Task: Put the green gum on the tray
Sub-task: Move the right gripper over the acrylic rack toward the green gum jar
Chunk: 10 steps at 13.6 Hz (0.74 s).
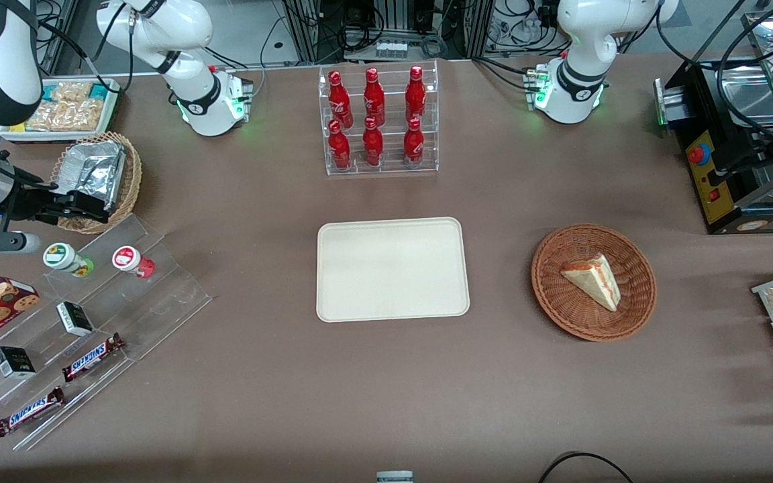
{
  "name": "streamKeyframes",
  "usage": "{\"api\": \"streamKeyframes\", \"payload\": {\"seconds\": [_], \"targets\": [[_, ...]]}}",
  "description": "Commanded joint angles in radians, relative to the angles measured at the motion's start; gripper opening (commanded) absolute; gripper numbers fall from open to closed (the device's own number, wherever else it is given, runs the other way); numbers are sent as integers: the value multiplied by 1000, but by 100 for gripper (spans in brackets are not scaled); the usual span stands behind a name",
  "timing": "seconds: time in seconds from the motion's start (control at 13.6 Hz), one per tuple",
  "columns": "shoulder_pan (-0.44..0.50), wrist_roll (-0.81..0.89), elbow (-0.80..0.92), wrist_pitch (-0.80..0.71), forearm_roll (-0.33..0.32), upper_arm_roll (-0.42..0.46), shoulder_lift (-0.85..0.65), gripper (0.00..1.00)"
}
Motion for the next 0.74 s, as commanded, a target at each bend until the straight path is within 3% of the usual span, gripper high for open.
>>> {"api": "streamKeyframes", "payload": {"seconds": [0.0,0.66], "targets": [[-49,-134,-55,71,-14,-3,-4,100],[-242,-775,-190,310,-9,-5,28,100]]}}
